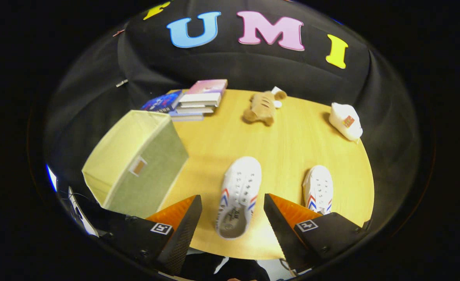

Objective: Open the storage box then place both shoes into the box .Put the left shoe in first, then the right shoe, with the right side of both shoes facing outward in a uniform manner.

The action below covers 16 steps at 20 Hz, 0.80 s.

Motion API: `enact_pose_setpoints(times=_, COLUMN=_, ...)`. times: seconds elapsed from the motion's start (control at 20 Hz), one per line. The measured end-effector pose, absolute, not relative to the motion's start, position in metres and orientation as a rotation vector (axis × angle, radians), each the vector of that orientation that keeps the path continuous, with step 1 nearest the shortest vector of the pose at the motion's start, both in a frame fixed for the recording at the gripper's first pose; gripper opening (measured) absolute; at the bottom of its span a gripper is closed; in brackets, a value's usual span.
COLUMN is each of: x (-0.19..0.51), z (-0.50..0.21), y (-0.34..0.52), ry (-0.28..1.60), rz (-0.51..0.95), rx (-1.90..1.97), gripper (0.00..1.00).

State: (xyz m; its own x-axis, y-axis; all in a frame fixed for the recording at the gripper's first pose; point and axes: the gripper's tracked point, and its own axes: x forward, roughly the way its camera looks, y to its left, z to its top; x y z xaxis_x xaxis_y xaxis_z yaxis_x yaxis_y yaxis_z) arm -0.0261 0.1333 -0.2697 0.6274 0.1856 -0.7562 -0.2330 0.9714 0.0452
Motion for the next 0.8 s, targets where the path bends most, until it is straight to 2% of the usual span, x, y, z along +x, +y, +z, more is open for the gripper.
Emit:
enact_pose_setpoints(times=0.35, x=-0.022, z=-0.346, y=0.102, ry=1.000, rz=0.261, rx=-0.123, gripper=0.99)
enact_pose_setpoints(times=0.6, x=-0.008, z=-0.370, y=0.098, ry=1.026, rz=0.280, rx=-0.154, gripper=0.98)
enact_pose_setpoints(times=0.8, x=-0.005, z=-0.382, y=0.110, ry=1.064, rz=0.317, rx=-0.100, gripper=0.82)
